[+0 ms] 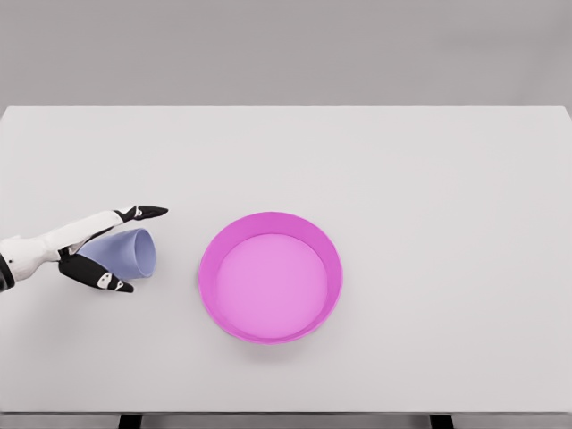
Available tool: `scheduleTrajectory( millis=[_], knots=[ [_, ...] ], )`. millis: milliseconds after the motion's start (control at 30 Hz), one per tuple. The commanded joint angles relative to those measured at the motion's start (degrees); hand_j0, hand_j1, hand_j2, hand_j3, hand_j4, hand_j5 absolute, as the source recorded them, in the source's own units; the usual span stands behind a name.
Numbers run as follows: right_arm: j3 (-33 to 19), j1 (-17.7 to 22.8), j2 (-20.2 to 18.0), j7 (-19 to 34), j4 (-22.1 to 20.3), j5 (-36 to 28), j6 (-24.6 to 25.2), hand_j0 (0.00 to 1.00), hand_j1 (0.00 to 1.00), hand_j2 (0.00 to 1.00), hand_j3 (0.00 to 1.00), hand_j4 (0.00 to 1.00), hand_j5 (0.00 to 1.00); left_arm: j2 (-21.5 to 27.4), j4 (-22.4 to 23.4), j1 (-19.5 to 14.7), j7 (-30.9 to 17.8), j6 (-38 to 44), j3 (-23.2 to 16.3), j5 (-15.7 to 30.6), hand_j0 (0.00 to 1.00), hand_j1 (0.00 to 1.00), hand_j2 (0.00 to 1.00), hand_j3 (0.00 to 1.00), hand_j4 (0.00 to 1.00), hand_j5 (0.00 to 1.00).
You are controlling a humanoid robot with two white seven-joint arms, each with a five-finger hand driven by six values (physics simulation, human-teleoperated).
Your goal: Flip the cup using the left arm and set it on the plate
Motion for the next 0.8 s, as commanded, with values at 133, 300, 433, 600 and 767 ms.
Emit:
scheduleTrajectory(
  millis=[133,300,433,600,767],
  knots=[
    [0.0,0.0,0.0,0.0,0.0,0.0,0.0,1.00,1.00,1.00,1.00,1.00,1.00,0.7,0.0,-0.1,-0.2,0.5,0.0,-0.2,1.00,1.00,1.00,1.00,1.00,1.00],
    [-0.1,0.0,0.0,0.0,0.0,0.0,0.0,1.00,1.00,1.00,1.00,1.00,1.00,0.6,0.0,-0.1,-0.6,0.5,0.0,-1.7,1.00,1.00,1.00,1.00,1.00,1.00],
    [0.0,0.0,0.0,0.0,0.0,0.0,0.0,1.00,1.00,1.00,1.00,1.00,1.00,0.7,0.0,-0.2,-0.6,0.5,0.0,-1.7,1.00,1.00,1.00,1.00,1.00,1.00],
    [0.0,0.0,0.0,0.0,0.0,0.0,0.0,1.00,1.00,1.00,1.00,1.00,1.00,0.7,0.0,-0.2,-0.4,4.5,0.0,-1.7,1.00,1.00,1.00,1.00,1.00,1.00],
    [-0.1,0.0,0.0,0.0,0.1,0.0,0.0,1.00,1.00,1.00,1.00,1.00,1.00,0.4,0.0,-0.3,-0.6,6.4,0.1,-2.0,1.00,1.00,1.00,1.00,1.00,1.00]
  ],
)
